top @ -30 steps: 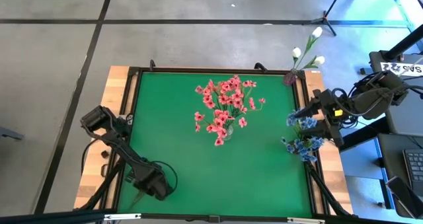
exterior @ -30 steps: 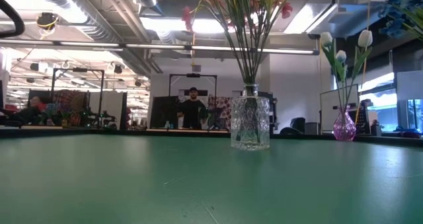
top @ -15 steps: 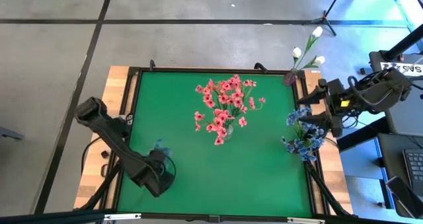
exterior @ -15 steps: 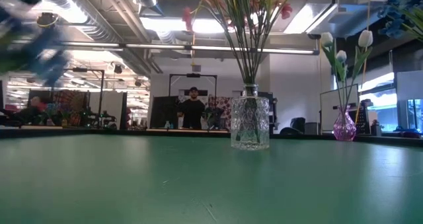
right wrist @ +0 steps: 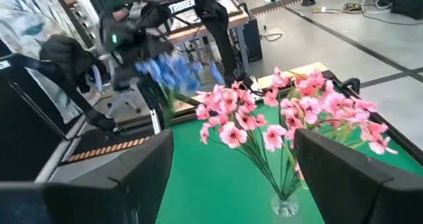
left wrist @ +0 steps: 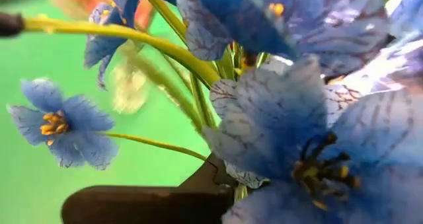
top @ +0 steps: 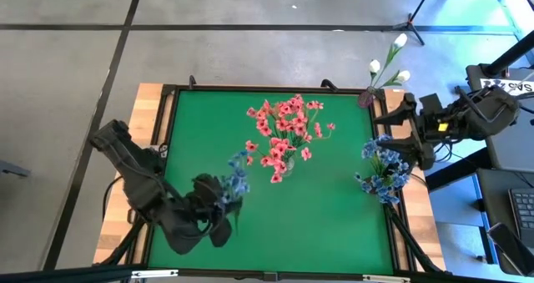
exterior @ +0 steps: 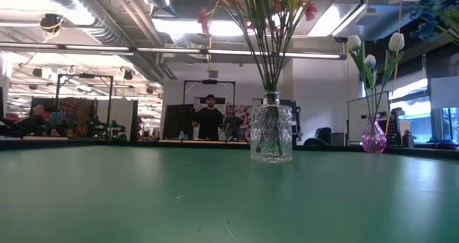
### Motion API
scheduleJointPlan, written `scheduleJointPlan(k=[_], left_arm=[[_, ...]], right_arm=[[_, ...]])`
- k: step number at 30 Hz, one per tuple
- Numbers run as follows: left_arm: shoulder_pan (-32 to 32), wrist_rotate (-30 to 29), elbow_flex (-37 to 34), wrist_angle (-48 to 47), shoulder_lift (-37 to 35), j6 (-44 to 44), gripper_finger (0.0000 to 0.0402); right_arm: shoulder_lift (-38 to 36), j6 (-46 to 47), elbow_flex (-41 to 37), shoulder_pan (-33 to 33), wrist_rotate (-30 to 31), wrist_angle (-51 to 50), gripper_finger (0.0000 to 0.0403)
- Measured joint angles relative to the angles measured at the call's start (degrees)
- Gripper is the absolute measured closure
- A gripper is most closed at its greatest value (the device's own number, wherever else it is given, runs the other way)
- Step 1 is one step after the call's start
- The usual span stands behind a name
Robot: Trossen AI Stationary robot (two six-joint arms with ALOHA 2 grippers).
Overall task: Sort flowers into vase by color
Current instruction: Put the blue flowers into the red vase
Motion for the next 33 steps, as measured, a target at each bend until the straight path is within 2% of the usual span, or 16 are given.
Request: scheduleJointPlan(k=[2,5,9,15,20,24,28,33], left_arm=[[0.09,-0.82,2.59,5.29,-0.03,8.33,0.0391],[1.04,1.14,4.47,15.27,-0.03,21.3,0.0391],[3.73,3.37,4.65,29.18,-0.03,38.4,0.0391],[10.7,15.33,4.66,44.77,0.19,55.6,0.0392],[17.13,26.79,4.66,50.62,0.53,60.99,0.0392],[21.2,33.78,4.7,56.04,2.0,63.65,0.0392],[23.97,36.5,4.7,60.13,4.36,65.35,0.0392],[26.42,36.56,4.68,61.33,6.84,65.03,0.0392]], right_arm=[[0.07,0.05,0.0,0.0,-1.8,0.24,0.0091],[0.91,-0.52,0.01,0.0,-4.77,0.24,0.0091],[2.61,-2.76,0.02,0.0,-5.36,1.09,0.0091],[5.27,-9.56,0.02,0.0,-5.38,8.07,0.0091],[7.07,-12.11,0.02,0.0,-5.37,11.85,0.0091],[8.44,-12.07,0.02,0.0,-5.38,13.02,0.0091],[9.91,-12.11,0.02,0.0,-5.36,13.13,0.0091],[10.95,-13.3,0.0,-0.02,-3.03,13.46,0.0091]])
